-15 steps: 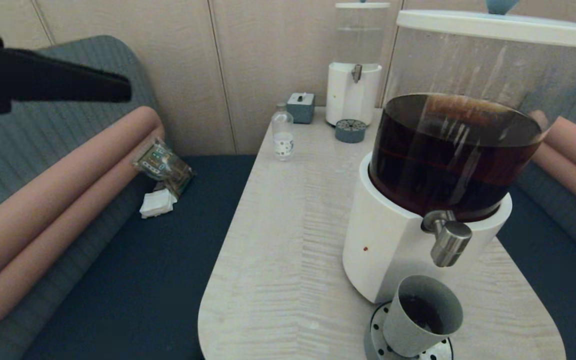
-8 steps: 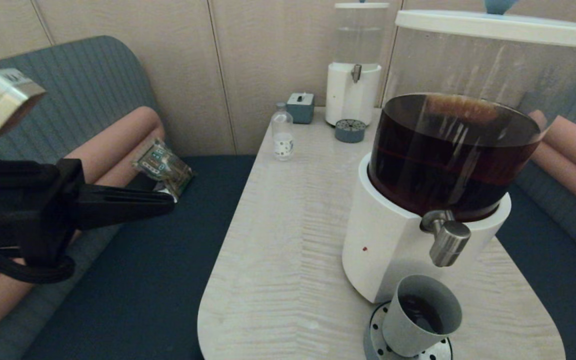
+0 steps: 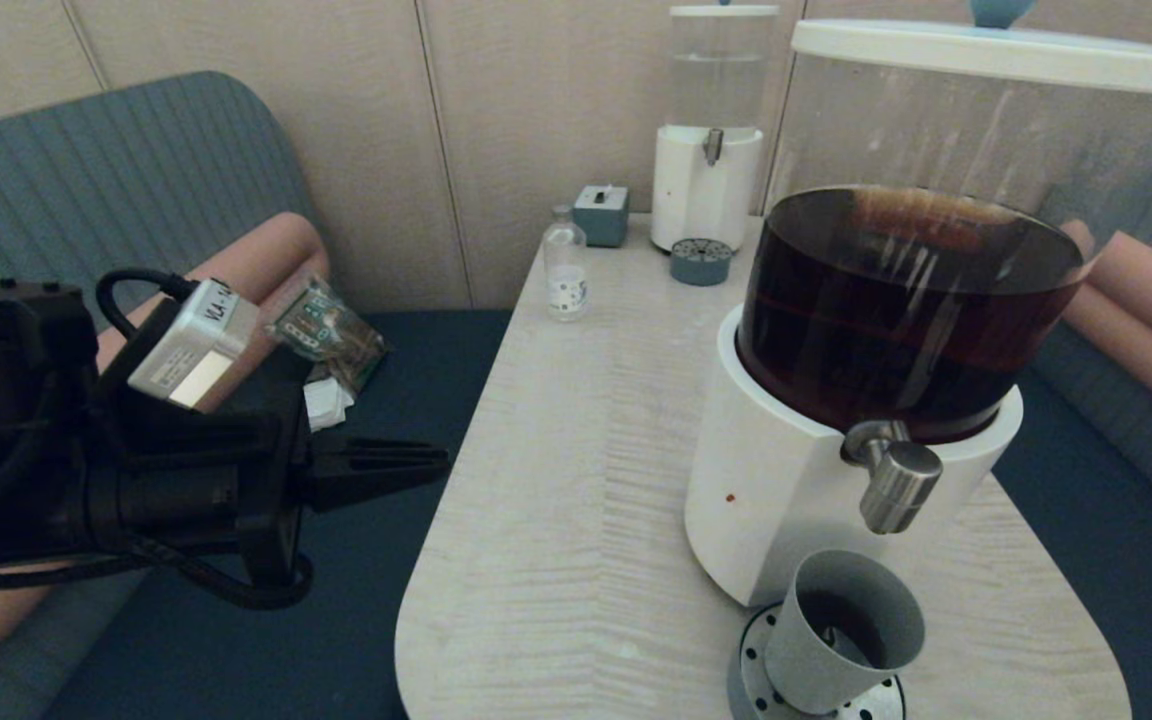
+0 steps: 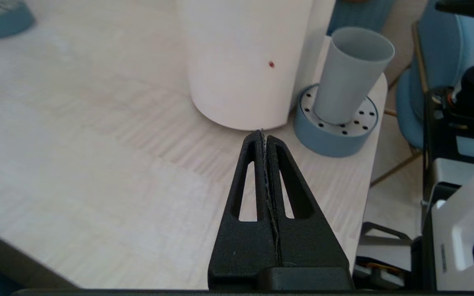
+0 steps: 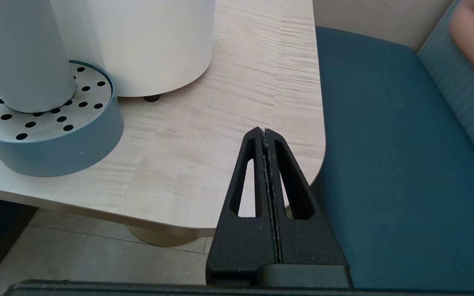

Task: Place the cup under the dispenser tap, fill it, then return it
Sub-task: Place the cup next to the water dispenser

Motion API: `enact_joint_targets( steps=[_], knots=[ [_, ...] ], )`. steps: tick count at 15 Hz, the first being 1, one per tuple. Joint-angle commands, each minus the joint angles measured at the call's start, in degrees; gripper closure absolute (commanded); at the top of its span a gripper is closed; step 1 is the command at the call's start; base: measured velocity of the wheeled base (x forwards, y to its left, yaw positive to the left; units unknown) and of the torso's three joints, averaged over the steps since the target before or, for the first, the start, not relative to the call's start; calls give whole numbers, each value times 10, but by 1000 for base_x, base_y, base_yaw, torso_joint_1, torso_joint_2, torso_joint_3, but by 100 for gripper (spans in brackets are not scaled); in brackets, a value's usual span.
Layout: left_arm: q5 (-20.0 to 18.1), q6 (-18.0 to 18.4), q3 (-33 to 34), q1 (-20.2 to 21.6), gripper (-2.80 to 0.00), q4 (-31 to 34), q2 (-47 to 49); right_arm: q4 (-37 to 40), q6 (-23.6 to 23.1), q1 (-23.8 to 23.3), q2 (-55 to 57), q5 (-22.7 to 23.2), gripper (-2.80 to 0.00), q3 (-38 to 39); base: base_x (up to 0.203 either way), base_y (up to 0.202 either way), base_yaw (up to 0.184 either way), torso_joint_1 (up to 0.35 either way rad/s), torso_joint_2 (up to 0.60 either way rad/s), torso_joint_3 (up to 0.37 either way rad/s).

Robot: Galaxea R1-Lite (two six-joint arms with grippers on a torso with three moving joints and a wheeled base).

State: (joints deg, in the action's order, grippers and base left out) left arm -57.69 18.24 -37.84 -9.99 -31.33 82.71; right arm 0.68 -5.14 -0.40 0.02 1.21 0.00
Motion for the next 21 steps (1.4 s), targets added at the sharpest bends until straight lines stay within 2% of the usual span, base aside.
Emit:
enact_joint_targets(
  steps=[1,4,8,11,12,15,21],
  knots=[
    [-3,1,11,-7,-280,-13,28,0,0,0,-2,0,0,6,0,0,0,0,0,0],
    [-4,3,32,-20,-280,-27,45,0,0,0,-2,0,0,6,0,0,0,0,0,0],
    [-3,60,49,-41,-280,-24,74,0,0,0,-2,0,0,6,0,0,0,0,0,0],
    [-7,141,34,-57,-280,-29,115,0,0,0,-2,0,0,6,0,0,0,0,0,0],
    [-9,155,33,-71,-280,-32,122,0,0,0,-2,0,0,6,0,0,0,0,0,0],
    [-10,154,34,-103,-280,-77,131,0,0,0,-2,0,0,6,0,0,0,0,0,0],
    [4,115,27,-199,-280,-107,178,0,0,0,-2,0,0,6,0,0,0,0,0,0]
  ],
)
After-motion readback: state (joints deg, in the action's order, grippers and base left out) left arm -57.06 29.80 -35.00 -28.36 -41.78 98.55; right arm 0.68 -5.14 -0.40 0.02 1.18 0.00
